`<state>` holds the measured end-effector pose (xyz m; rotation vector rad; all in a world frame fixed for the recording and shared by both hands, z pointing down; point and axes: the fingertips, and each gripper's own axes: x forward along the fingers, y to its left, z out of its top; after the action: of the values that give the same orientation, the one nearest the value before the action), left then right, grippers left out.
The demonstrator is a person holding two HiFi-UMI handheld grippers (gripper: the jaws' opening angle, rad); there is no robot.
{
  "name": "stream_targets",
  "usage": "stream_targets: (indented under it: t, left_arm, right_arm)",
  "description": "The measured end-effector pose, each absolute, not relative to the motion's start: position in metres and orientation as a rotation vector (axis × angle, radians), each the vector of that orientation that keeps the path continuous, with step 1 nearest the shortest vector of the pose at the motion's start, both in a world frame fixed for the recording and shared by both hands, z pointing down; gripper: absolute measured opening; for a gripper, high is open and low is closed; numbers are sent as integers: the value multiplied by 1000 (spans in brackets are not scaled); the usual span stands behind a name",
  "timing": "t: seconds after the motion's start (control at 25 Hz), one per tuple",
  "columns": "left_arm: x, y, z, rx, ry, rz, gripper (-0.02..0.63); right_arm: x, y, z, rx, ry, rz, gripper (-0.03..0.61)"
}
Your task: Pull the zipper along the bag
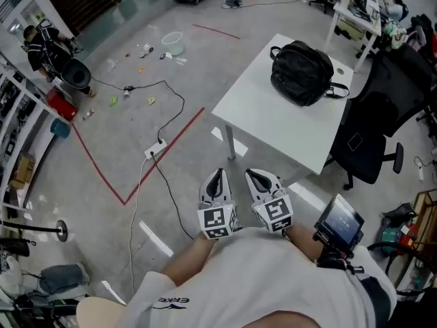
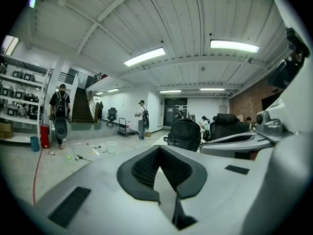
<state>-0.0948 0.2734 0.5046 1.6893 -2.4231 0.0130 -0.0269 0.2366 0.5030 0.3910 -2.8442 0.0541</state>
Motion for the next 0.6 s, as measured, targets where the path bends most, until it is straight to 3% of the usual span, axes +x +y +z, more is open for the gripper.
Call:
stream_targets:
  t: [0.6]
  left_arm:
    - [-76,175,516,2013,-2135,18,3]
  right_arm:
    - [2,156,514,815,-2720,108,5]
